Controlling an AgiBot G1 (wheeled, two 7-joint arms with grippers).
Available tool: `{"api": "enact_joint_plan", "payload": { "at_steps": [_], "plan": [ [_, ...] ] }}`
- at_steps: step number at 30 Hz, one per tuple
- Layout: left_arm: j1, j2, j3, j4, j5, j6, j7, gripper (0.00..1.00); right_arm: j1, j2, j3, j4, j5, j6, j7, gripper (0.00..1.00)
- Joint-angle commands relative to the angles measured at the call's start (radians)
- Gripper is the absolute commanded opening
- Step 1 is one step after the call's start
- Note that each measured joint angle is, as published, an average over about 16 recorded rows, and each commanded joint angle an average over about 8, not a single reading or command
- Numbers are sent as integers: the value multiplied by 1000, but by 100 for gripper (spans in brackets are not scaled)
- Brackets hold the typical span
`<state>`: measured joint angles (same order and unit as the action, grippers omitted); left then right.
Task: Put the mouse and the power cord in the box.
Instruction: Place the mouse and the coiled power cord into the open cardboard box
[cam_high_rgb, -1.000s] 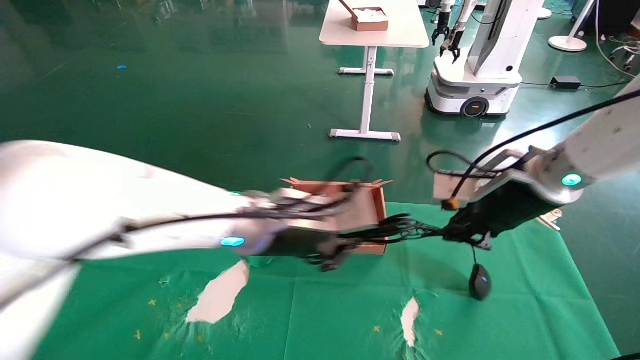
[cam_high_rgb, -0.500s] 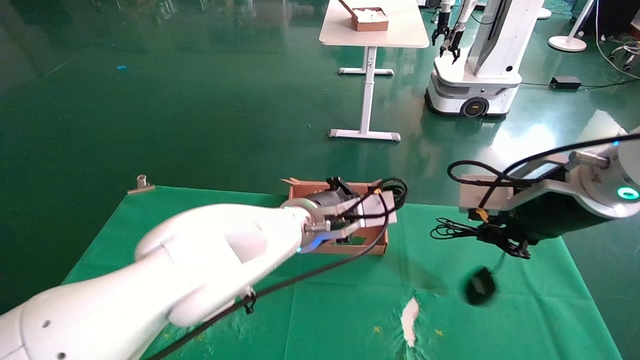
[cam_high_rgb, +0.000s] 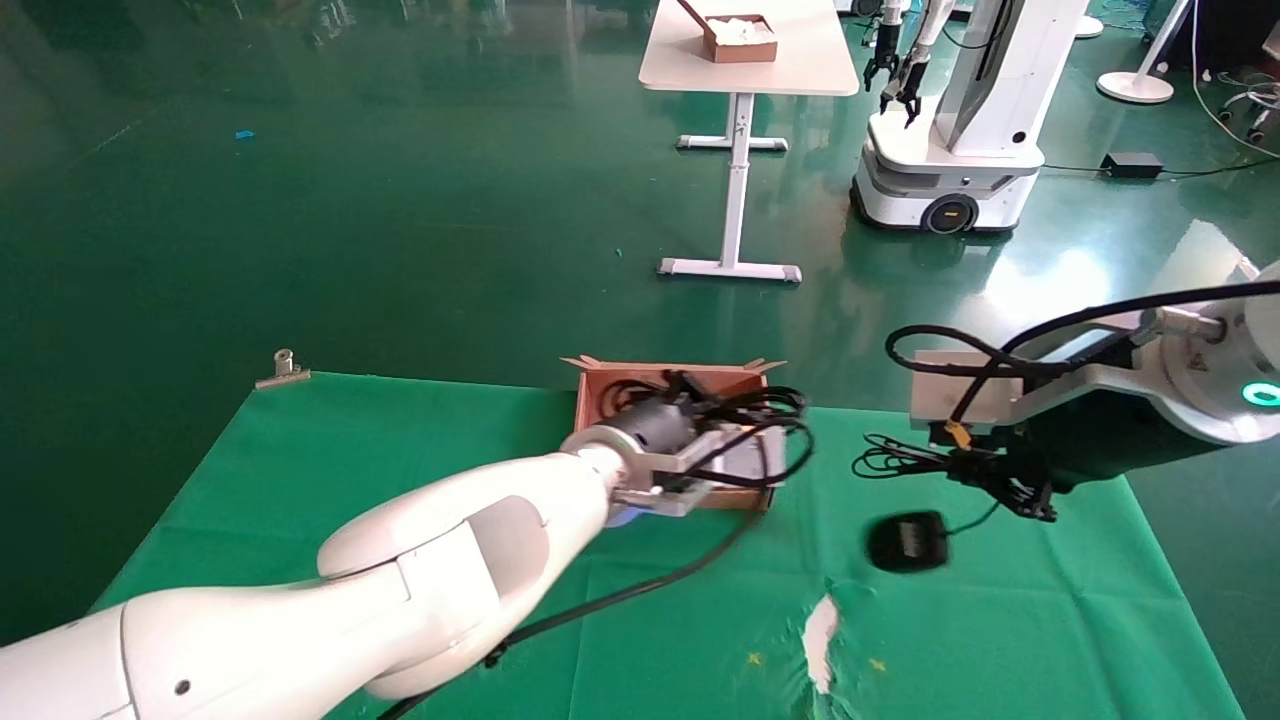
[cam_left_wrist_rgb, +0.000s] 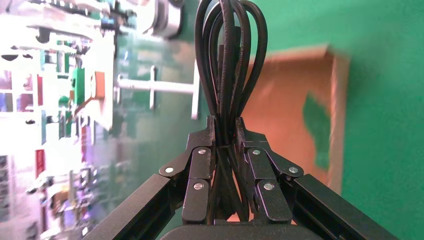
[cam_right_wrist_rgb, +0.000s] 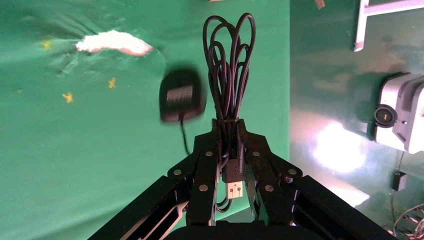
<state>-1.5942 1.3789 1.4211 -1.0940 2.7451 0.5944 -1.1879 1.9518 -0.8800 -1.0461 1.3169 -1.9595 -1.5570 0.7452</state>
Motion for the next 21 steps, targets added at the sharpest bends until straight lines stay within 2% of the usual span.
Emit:
{"api": "enact_joint_plan", "payload": {
  "at_steps": [1,2,9,10,21],
  "plan": [
    [-1,0,24,30,28,-8,-13,0,3,1,-9,3,9,5,6,0],
    [-1,0,31,40,31,-11,-21,4,4,0,-12,3,11,7,6,0],
    [-5,1,61,66,20,-43,-72,91,11,-4,-25,-1,20,19,5,0],
    [-6,0,65,67,19,-47,-77,100,12,-5,-26,-1,20,20,5,0],
    [-20,1,99,74,17,-64,-113,100,40,-20,-35,-8,27,19,2,0]
  ]
}}
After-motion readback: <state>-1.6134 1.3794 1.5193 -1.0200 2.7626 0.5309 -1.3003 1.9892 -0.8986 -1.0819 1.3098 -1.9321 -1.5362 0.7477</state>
